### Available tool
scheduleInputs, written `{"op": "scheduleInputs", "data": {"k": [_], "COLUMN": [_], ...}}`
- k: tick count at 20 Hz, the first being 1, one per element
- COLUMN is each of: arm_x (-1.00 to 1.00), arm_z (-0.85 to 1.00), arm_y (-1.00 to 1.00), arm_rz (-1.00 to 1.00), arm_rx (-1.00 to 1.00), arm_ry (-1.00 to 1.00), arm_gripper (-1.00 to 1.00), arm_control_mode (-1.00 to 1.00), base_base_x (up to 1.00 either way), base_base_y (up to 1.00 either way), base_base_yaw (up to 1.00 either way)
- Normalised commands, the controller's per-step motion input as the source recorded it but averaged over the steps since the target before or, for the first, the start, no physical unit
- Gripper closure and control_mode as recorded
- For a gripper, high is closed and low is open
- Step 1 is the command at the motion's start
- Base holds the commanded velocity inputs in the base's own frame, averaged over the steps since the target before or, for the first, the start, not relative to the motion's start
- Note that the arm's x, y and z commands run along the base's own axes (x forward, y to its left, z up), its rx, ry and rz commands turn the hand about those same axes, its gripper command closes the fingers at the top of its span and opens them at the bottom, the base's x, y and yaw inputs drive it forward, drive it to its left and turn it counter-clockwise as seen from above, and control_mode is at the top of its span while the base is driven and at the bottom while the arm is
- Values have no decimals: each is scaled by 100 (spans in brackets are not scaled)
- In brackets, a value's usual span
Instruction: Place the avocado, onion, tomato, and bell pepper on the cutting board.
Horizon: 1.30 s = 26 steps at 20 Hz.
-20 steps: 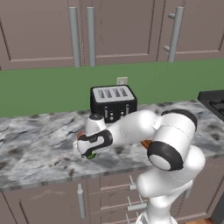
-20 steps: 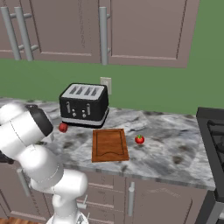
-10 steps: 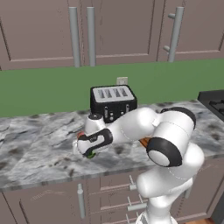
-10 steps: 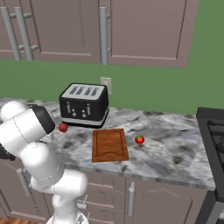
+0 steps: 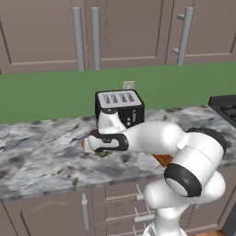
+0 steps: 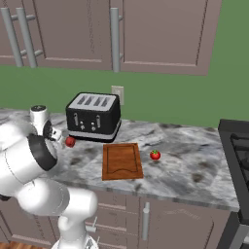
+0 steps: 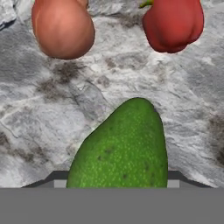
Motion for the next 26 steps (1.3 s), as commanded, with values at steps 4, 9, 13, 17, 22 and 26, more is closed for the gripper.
{"op": "scheduleInputs", "data": {"k": [4, 9, 13, 17, 22, 26], "arm_x": [-10, -11, -12, -6, 0, 1], "arm_z": [35, 23, 15, 8, 0, 0], "arm_y": [-59, -66, -72, -73, -71, -68], "arm_rz": [0, 0, 0, 0, 0, 1], "arm_rx": [1, 2, 0, 0, 0, 0], "arm_ry": [-3, -1, 0, 0, 0, 0], "arm_gripper": [100, 100, 100, 100, 100, 100], "arm_control_mode": [-100, -100, -100, -100, -100, -100], "base_base_x": [0, 0, 0, 0, 0, 0], "base_base_y": [0, 0, 0, 0, 0, 0], "base_base_yaw": [0, 0, 0, 0, 0, 0]}}
